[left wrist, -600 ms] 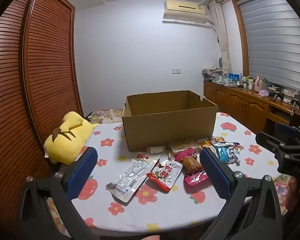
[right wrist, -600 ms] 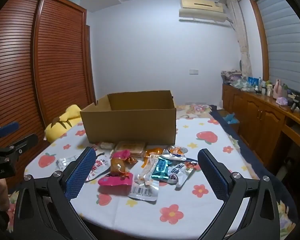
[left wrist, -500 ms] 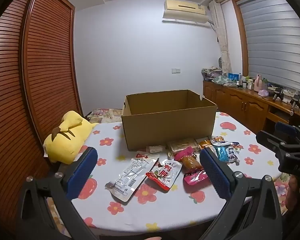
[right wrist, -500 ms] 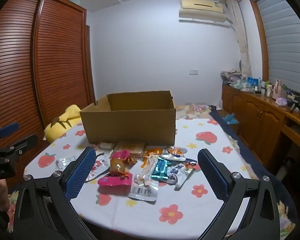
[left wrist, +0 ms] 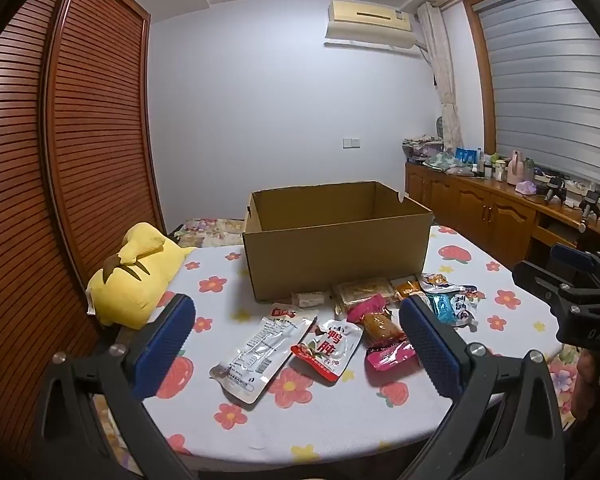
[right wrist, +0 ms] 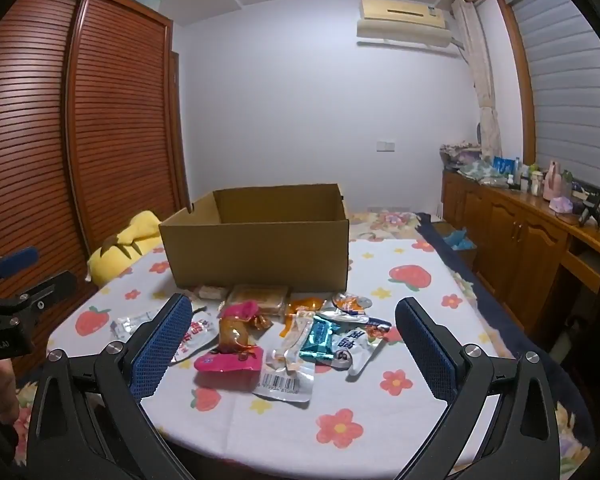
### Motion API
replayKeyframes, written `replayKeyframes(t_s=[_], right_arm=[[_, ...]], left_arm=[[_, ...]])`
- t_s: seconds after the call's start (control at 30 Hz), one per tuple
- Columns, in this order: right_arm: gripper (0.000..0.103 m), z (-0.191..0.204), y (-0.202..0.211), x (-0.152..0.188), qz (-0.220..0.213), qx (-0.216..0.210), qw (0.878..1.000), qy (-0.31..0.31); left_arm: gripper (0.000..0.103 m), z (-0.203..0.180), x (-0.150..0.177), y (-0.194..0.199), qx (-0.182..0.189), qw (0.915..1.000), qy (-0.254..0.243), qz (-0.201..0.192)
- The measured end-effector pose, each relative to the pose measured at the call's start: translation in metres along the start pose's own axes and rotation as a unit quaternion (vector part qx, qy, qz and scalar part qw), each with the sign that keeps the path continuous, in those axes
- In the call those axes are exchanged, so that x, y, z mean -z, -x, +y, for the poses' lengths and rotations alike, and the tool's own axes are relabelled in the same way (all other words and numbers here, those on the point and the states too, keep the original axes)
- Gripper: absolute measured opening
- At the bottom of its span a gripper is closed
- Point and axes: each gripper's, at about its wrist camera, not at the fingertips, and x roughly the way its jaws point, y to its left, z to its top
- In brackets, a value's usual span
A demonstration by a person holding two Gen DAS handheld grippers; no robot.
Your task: Organize snacks
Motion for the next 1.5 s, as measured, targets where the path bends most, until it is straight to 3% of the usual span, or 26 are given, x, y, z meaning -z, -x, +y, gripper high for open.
replayKeyframes(t_s=[1.5], right_arm=[[0.103, 0.0053, 0.0063, -0.0035, -0.009, 0.001, 1.0, 0.005]], left_arm=[[0.103, -0.0029, -0.0062, 0.0092, 0.005, 1.0, -0.003, -0.005]])
